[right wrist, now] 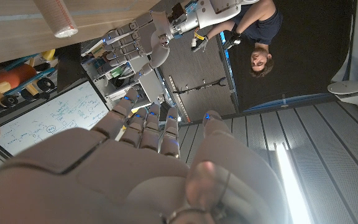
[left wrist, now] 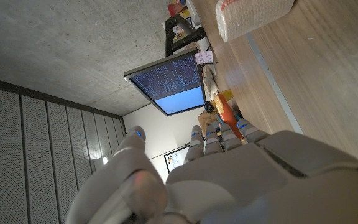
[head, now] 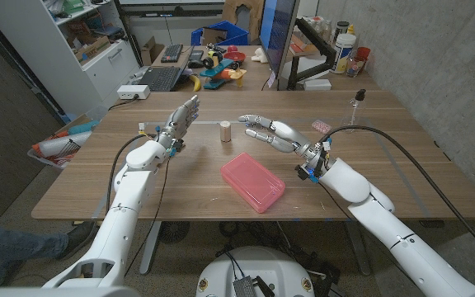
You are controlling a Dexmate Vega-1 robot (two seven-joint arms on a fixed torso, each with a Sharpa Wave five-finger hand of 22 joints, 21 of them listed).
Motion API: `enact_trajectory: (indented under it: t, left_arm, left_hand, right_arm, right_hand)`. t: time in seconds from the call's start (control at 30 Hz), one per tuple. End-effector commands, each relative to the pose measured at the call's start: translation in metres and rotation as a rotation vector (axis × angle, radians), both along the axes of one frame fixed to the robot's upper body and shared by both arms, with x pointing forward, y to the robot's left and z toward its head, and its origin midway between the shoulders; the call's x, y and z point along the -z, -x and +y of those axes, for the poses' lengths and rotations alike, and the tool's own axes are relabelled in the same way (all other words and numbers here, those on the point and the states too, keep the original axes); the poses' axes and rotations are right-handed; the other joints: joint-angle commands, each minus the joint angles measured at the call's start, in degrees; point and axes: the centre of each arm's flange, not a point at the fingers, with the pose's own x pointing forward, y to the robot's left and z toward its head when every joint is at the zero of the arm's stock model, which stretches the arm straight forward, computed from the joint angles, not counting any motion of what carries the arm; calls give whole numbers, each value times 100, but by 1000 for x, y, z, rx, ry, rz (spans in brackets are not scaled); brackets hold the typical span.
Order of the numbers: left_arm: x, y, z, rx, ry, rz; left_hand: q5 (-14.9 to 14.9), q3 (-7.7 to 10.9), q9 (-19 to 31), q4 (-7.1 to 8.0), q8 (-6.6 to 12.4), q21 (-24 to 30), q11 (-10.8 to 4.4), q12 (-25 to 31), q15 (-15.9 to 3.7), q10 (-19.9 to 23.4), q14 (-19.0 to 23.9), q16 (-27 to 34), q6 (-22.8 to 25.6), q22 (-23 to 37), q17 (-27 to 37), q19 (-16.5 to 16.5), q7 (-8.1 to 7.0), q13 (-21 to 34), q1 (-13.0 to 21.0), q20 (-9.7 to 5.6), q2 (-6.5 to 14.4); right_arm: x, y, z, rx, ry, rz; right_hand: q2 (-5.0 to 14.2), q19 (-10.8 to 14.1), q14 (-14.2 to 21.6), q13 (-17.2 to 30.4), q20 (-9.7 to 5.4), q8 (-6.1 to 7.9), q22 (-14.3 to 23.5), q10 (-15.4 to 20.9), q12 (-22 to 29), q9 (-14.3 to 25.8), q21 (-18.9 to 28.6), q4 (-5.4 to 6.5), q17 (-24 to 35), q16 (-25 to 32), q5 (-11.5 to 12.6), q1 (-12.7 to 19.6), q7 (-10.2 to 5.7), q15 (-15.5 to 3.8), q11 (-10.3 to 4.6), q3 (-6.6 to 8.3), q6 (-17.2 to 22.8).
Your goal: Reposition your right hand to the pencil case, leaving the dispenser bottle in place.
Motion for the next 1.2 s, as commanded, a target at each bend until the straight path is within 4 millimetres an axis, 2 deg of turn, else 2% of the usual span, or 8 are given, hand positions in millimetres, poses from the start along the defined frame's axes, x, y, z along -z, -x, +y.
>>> enact_trajectory:
  t: [0.03, 1.2]
  left_arm:
    - [1, 1, 2, 3, 2, 1]
    - [-3, 8, 2, -10, 1, -12]
  left_hand:
    - [-18, 12, 20, -28, 7, 28, 0, 50, -19, -8, -49, 21, 9, 22, 31, -43, 28, 8, 8, 9, 62]
    - [-20, 0, 20, -50, 4, 31, -7, 52, -27, -2, -52, 24, 10, 22, 31, -52, 23, 8, -4, 21, 74]
  right_arm:
    - [1, 3, 8, 19, 34, -23]
    - [12, 6, 17, 88, 134, -94]
  right_hand:
    - [-33, 31, 76, 11, 6, -6, 20, 25, -1, 18, 3, -31, 15, 2, 21, -41, -5, 3, -42, 5, 48]
    - [-30, 6, 84, 14, 24, 3, 20, 62, -2, 18, -6, -49, 6, -16, 32, -40, -28, -11, -49, 21, 128]
